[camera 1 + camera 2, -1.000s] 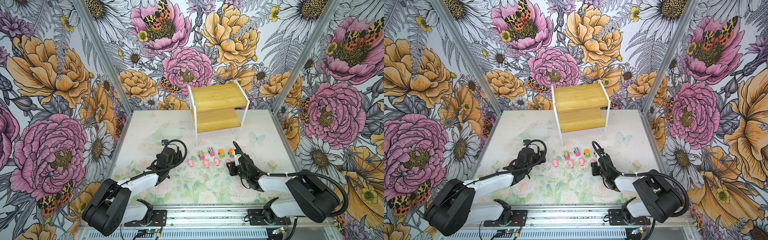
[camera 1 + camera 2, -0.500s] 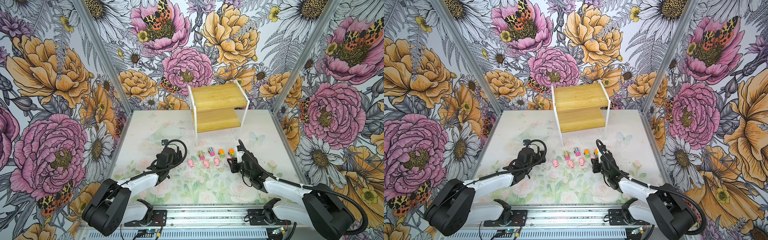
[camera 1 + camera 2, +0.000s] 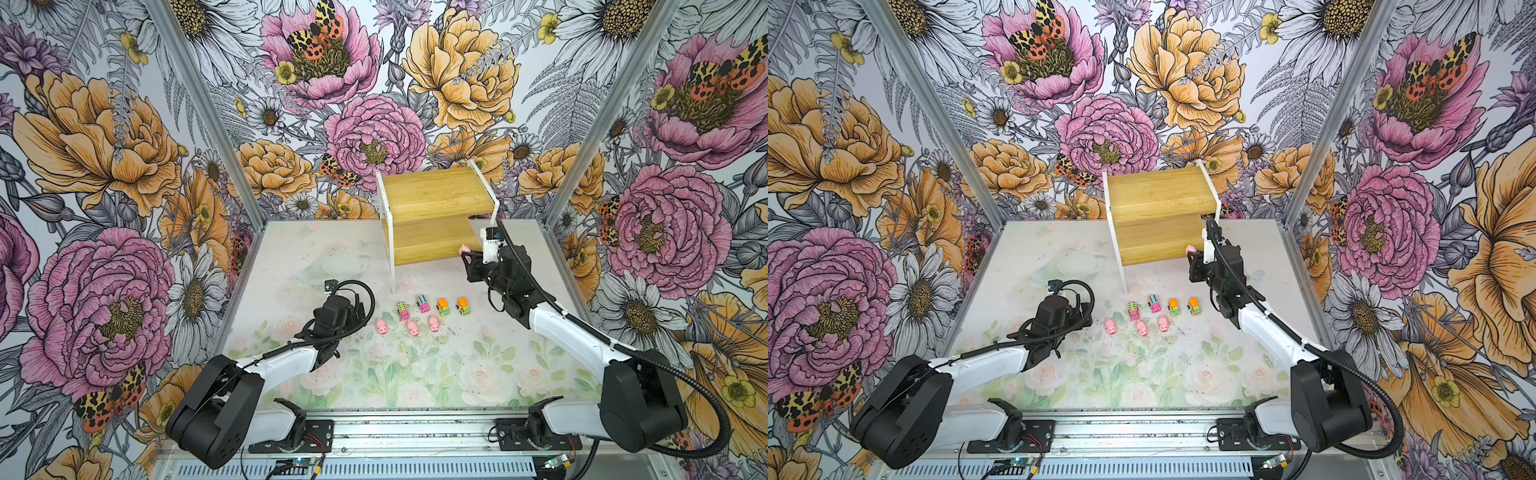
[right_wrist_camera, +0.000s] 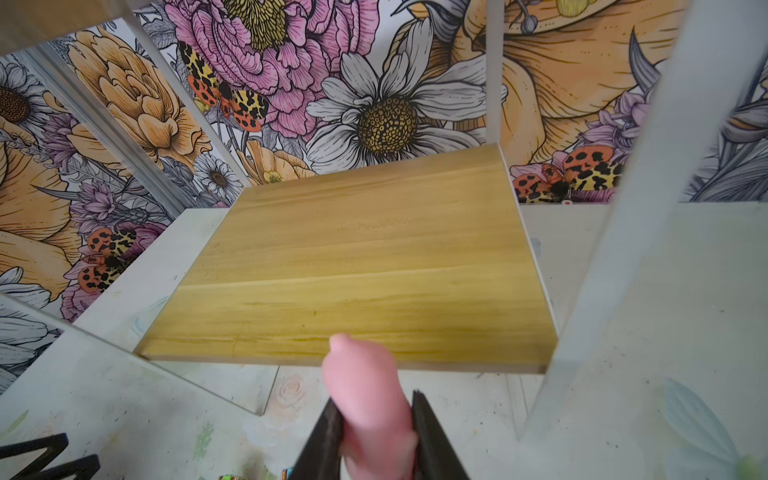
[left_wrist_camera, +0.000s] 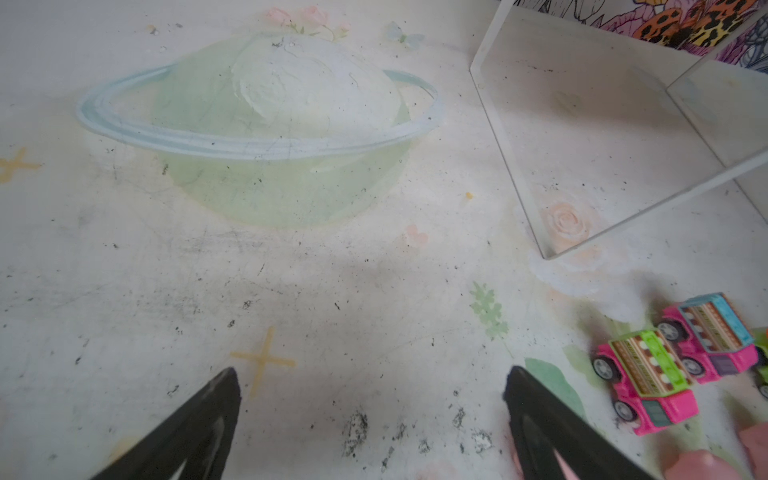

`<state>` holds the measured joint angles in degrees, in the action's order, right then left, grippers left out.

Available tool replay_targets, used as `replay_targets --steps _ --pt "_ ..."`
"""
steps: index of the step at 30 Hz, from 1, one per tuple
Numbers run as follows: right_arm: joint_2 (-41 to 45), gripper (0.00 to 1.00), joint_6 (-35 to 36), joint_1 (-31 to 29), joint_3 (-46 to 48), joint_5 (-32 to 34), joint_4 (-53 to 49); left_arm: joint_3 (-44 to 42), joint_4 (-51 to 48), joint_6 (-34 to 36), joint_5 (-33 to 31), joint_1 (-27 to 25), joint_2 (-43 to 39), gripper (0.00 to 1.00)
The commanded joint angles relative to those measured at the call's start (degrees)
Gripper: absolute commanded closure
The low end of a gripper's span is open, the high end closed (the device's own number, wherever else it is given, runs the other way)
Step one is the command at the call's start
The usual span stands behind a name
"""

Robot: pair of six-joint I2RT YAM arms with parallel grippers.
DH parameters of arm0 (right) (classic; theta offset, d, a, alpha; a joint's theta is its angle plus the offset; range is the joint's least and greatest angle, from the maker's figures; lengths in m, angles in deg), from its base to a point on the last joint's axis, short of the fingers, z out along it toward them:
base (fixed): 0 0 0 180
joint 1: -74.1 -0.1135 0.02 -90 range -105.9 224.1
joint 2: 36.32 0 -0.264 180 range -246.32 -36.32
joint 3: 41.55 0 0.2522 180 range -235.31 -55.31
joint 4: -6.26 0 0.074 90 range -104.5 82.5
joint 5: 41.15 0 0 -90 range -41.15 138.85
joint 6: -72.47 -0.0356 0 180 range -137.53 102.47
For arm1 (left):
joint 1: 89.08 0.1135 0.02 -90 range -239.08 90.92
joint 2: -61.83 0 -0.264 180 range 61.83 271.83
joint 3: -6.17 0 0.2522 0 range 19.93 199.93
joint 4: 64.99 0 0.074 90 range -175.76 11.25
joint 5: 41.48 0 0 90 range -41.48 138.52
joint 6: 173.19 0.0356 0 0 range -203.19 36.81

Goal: Place and organize the plastic toys onto the shelf
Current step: 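Lift the pink pig with the right gripper and carry it to the shelf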

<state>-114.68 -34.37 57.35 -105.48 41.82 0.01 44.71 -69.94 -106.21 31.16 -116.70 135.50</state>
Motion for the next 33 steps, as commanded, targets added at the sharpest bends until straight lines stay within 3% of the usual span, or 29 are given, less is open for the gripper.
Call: replay_targets --steps 1,7,24,33 --pt "-3.3 0.72 3.0 0.6 -4.7 -1.9 -3.3 1.1 0.4 1.0 1.0 0.2 0.2 0.01" --pt "-6.6 0.72 1.3 1.0 -8.0 0.1 -3.2 0.7 0.3 1.5 0.6 0.5 -0.7 0.01" --pt "-7.0 0.72 -5.3 0.9 -5.6 9.4 -1.2 0.2 0.8 1.3 1.2 0.9 -1.2 0.01" --pt "-8.8 0.72 -5.7 0.5 -6.2 10.5 -0.7 0.1 0.9 1.3 1.4 0.9 -1.3 0.01"
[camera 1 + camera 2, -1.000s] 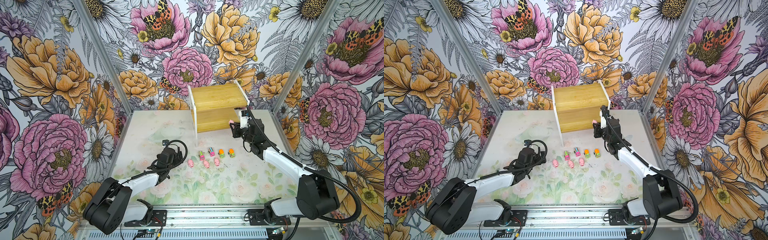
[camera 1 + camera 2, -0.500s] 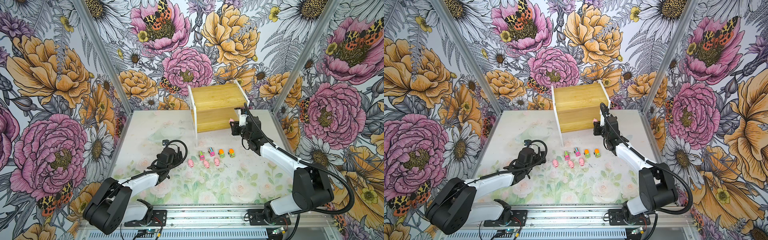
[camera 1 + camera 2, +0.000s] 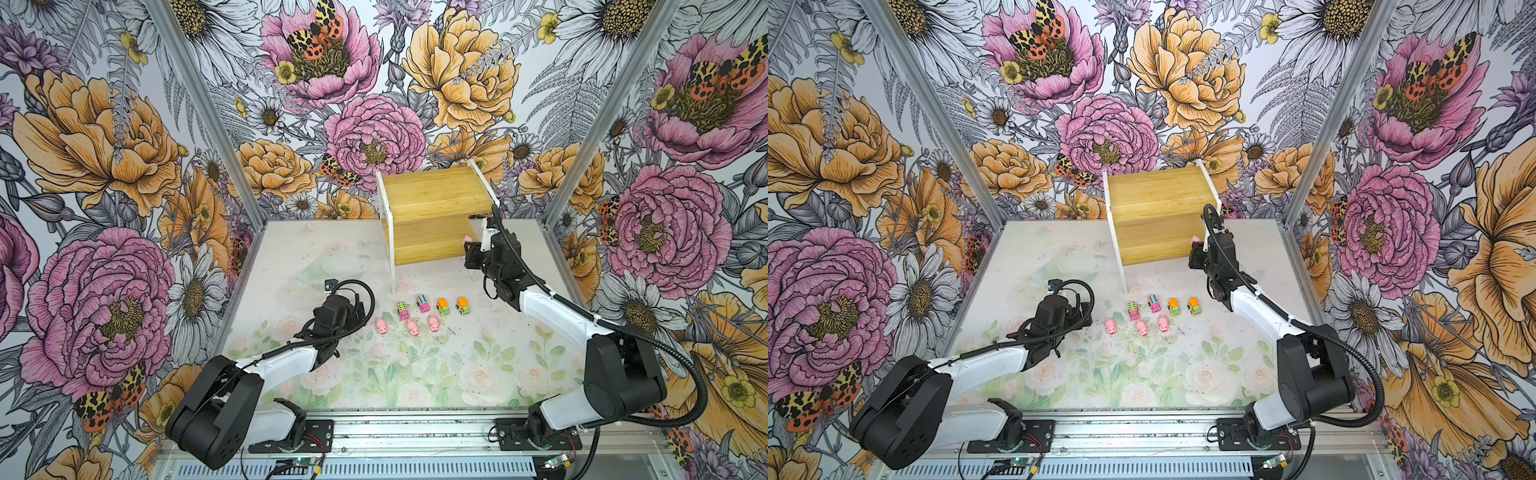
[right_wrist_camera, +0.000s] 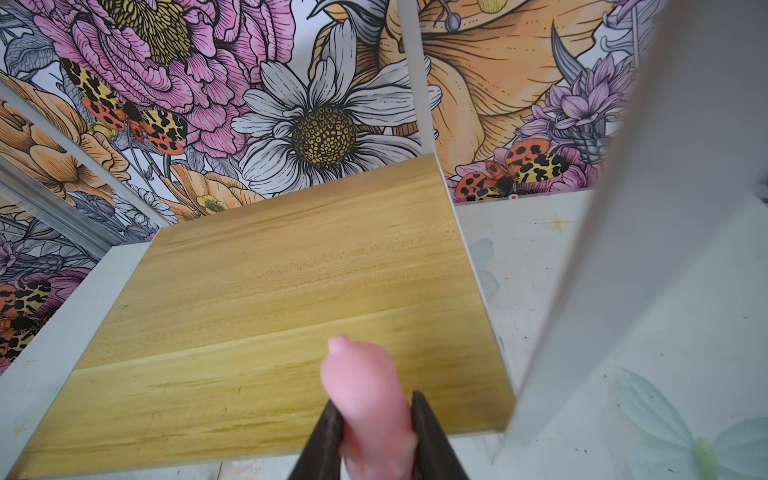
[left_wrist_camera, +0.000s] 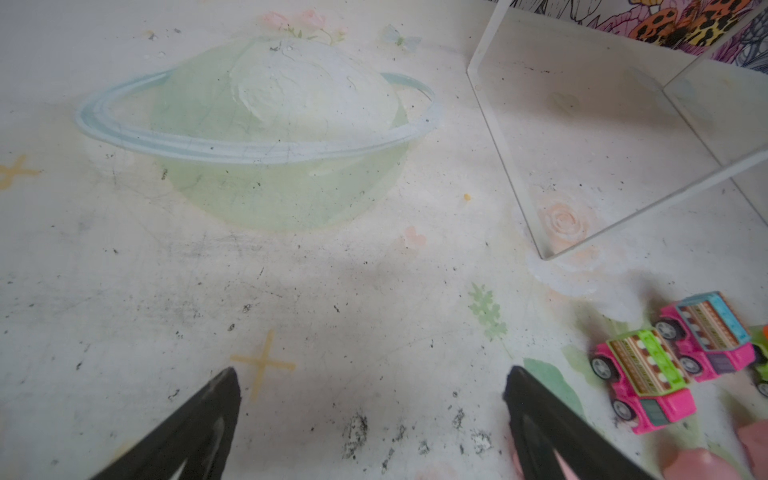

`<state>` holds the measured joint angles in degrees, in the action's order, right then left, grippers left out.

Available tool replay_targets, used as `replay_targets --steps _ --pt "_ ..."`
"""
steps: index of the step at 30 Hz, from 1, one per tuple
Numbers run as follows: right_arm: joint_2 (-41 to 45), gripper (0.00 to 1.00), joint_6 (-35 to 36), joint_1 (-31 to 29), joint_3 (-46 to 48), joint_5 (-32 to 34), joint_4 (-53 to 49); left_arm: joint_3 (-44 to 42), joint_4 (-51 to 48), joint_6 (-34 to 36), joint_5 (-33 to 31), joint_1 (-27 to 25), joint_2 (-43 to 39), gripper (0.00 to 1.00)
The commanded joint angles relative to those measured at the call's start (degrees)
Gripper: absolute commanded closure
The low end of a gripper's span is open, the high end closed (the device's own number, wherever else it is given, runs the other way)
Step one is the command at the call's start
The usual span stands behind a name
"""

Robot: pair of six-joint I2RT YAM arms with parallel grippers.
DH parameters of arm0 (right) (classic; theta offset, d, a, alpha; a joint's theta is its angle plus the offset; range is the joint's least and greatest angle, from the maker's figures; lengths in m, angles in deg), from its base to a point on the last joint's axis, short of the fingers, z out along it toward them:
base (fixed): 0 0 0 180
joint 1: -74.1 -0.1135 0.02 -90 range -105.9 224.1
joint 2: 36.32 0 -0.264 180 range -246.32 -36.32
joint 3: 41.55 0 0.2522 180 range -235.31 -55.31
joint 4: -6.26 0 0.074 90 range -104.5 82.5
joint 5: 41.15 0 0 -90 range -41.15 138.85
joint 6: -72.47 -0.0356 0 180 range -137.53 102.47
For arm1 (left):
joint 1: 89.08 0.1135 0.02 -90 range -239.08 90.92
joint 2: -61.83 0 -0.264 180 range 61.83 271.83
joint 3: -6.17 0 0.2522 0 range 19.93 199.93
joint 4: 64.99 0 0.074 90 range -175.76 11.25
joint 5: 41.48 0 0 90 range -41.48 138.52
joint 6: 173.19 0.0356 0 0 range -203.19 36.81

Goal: Place and organize the plastic toys onto the shelf
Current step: 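Lift the pink pig with the right gripper and carry it to the shelf, then lower the pig onto the lower bamboo shelf and open the right gripper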

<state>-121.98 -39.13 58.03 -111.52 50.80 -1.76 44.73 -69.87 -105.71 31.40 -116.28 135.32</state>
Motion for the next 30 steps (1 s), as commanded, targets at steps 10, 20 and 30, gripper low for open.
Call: replay_targets --steps 10,20,30 --pt "-3.6 0.72 -0.8 -0.9 -1.3 3.0 1.0 -0.5 1.1 0.7 1.0 0.6 -1.8 0.01" --pt "-3.1 0.72 -0.8 -0.8 -2.9 3.7 0.3 -0.6 1.4 0.6 1.1 0.7 -1.9 0.01" --pt "-5.6 0.72 -0.6 -0.7 -4.8 4.4 1.2 -0.8 1.8 0.6 1.2 0.8 -2.0 0.01"
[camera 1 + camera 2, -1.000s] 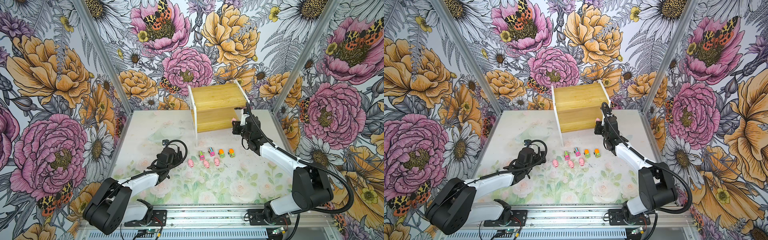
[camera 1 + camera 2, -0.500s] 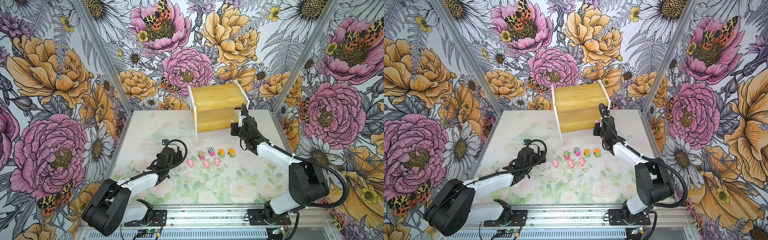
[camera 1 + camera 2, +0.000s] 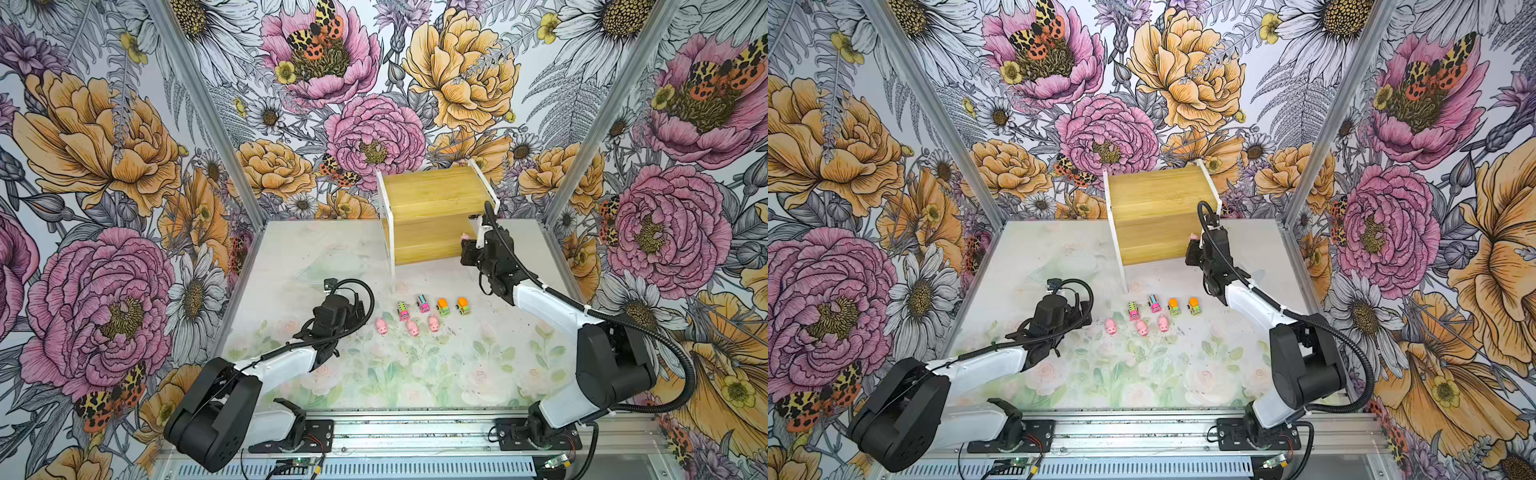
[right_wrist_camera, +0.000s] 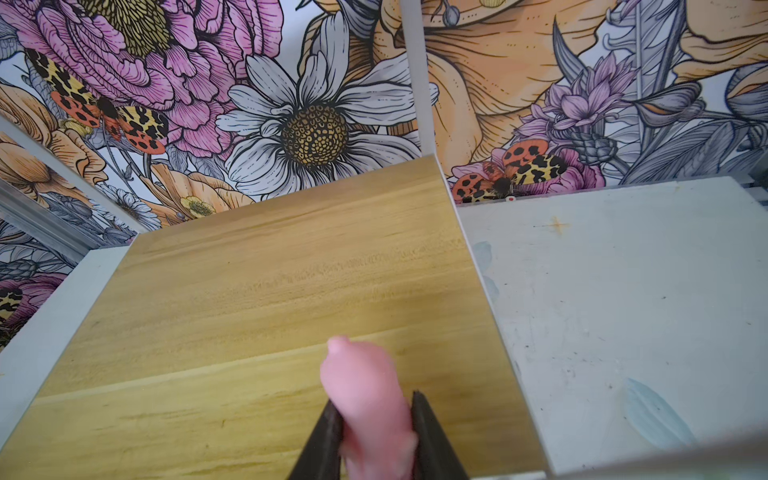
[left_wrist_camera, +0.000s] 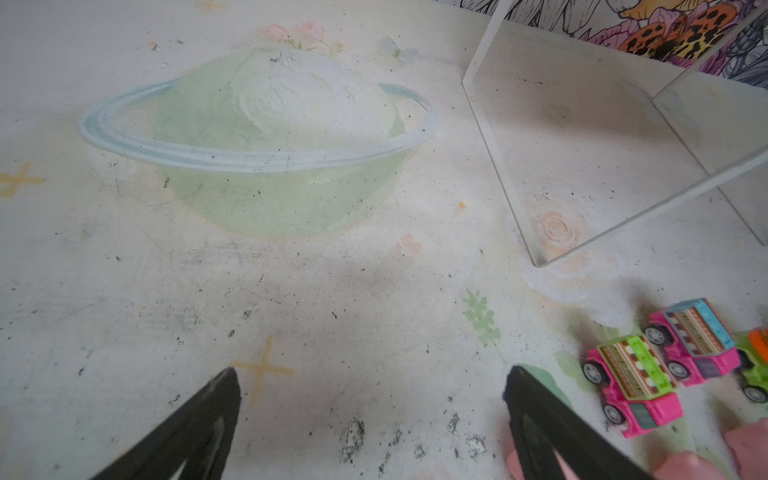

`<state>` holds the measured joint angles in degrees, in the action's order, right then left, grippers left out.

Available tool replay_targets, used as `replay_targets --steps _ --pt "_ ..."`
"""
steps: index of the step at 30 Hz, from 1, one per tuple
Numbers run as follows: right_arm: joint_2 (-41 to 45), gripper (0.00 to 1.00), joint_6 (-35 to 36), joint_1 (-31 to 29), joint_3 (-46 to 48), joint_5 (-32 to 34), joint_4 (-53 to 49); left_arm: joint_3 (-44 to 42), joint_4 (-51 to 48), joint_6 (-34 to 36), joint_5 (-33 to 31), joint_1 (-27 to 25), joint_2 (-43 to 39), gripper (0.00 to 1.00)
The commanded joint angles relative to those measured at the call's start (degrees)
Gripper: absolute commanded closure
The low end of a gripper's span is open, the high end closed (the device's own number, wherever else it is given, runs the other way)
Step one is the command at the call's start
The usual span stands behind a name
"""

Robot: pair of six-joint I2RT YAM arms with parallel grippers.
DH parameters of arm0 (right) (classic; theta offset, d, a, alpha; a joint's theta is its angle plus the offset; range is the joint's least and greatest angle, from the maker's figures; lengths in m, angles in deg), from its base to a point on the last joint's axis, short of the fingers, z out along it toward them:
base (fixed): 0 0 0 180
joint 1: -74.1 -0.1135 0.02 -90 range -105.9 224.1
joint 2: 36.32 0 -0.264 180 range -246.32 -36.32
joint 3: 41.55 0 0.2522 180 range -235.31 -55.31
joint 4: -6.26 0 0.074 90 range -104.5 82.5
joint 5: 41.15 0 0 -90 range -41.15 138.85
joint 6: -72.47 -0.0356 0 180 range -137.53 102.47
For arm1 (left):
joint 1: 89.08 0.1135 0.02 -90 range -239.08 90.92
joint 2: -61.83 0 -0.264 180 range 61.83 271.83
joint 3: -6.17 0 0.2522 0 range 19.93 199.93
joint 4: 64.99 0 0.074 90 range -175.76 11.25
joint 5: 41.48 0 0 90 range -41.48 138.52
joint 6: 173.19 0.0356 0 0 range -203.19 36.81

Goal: Place and organize the plastic toys onto the shelf
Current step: 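Lower the pig onto the lower bamboo shelf and open the right gripper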

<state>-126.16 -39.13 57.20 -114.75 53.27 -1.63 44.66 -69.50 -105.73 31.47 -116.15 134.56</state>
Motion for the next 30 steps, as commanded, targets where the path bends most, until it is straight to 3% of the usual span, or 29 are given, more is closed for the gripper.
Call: replay_targets --steps 1,20,23,30 --pt "-1.6 0.72 -0.5 0.1 -1.7 2.1 1.2 -0.7 1.5 0.6 1.2 0.6 -1.1 0.01" --pt "-2.9 0.7 1.4 0.2 -1.2 3.5 1.4 -1.0 1.5 0.1 0.8 0.7 -1.4 0.01" --pt "-3.1 0.63 1.6 0.2 -0.7 3.6 1.4 -0.8 1.5 0.1 0.9 0.8 -1.1 0.01" --pt "-2.4 0.59 1.9 0.2 0.2 3.3 1.4 -0.8 1.5 0.1 0.8 0.8 -1.3 0.01"
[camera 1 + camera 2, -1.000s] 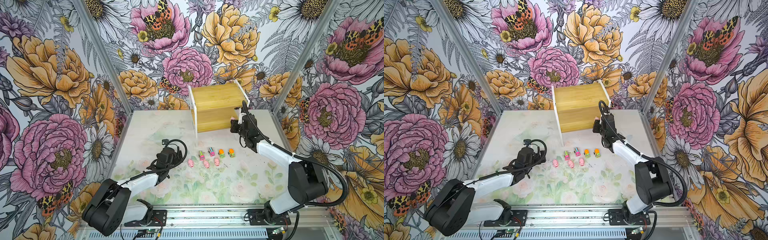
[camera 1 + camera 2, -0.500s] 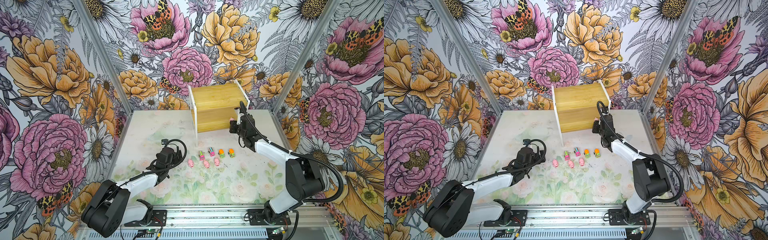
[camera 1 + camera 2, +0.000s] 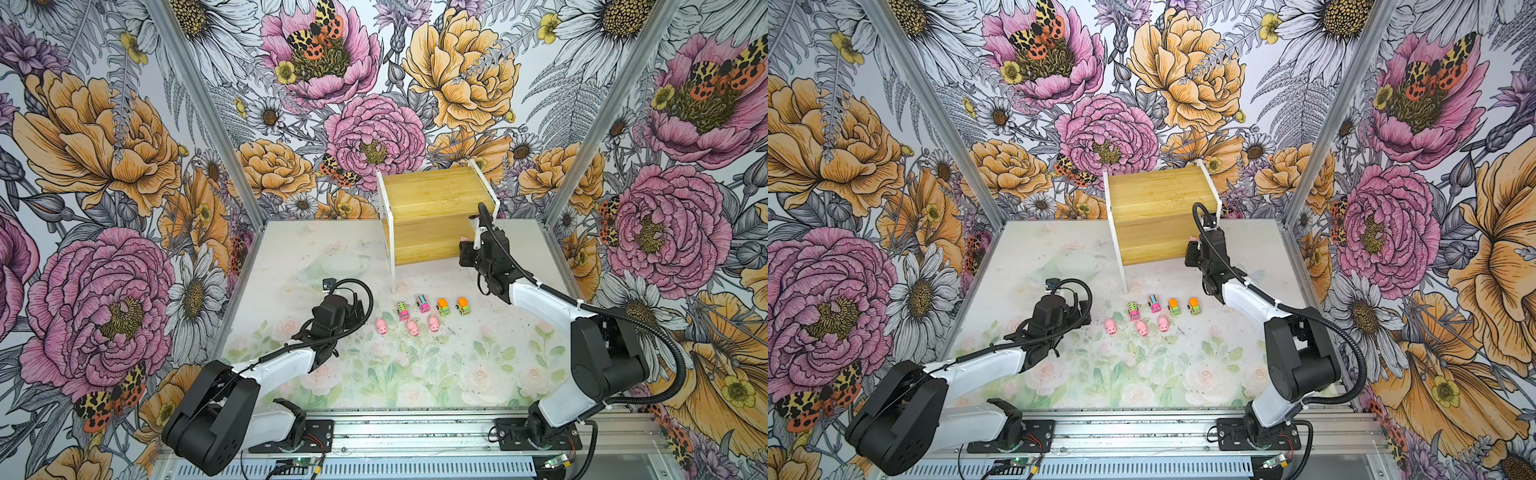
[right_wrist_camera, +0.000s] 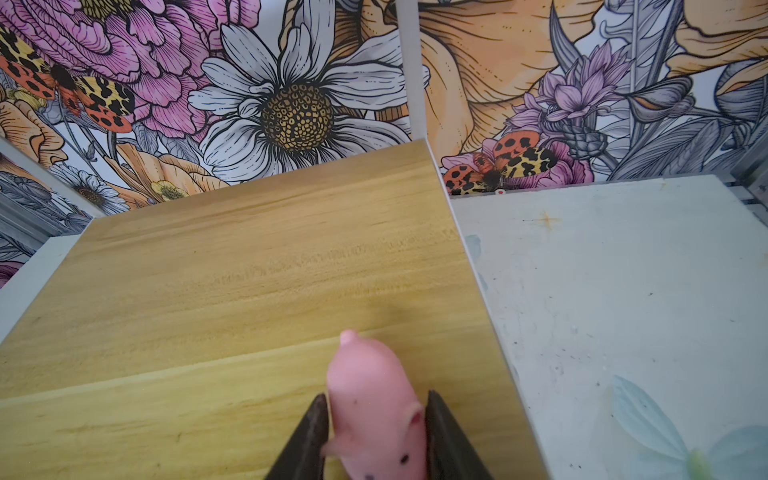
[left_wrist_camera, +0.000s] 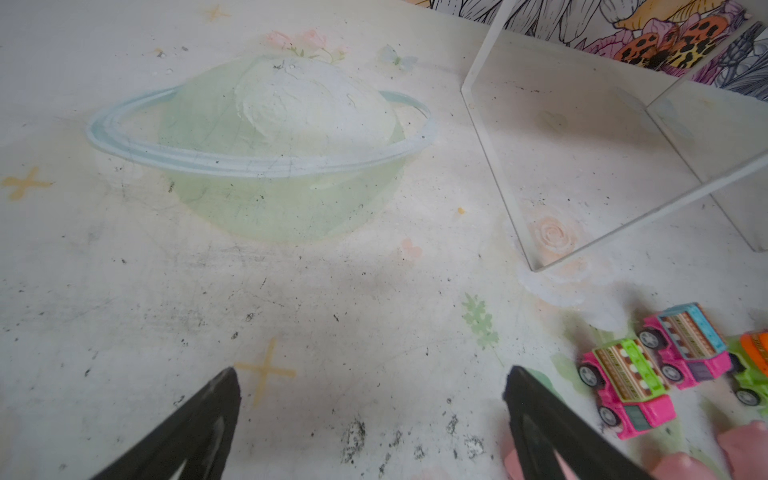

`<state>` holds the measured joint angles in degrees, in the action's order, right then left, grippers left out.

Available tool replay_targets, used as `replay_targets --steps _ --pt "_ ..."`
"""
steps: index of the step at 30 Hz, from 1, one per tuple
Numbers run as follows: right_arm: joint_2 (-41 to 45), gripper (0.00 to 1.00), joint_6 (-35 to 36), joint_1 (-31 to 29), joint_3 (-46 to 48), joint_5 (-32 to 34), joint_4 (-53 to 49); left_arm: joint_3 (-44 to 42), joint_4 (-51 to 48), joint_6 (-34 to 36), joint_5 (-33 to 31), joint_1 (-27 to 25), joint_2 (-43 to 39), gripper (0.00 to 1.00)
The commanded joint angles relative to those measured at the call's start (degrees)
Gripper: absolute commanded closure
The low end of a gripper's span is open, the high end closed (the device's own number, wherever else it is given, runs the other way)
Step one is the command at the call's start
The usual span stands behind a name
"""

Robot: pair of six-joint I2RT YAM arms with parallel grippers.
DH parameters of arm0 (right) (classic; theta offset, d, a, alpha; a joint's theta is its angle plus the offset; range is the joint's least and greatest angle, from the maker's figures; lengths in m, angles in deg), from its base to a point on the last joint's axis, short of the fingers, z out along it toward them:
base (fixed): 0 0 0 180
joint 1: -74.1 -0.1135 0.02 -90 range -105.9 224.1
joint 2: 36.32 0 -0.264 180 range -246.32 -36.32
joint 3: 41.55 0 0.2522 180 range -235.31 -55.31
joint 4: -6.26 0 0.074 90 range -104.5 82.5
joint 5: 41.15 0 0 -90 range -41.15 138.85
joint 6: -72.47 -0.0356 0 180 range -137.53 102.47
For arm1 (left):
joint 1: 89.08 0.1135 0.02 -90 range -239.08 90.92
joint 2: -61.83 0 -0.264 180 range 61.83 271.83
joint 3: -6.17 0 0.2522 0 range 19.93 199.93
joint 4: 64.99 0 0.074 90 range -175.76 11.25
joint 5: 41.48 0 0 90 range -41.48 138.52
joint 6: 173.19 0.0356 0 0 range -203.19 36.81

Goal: Place and organize the plastic toys onto the shelf
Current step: 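Lower the pig onto the lower bamboo shelf and open the right gripper, then withdraw the right gripper from the shelf back over the toys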

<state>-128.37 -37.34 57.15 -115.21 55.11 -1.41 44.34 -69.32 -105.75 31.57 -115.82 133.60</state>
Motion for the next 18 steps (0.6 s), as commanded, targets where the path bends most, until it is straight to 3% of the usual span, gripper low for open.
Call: replay_targets --steps 1,18 --pt "0.2 0.58 0.1 0.2 0.8 1.2 1.2 -0.5 1.3 0.2 0.7 0.4 -0.3 0.01" --pt "8.2 0.36 1.0 0.2 5.3 -5.8 -2.5 -0.6 1.2 0.1 0.7 0.5 -0.3 0.01"
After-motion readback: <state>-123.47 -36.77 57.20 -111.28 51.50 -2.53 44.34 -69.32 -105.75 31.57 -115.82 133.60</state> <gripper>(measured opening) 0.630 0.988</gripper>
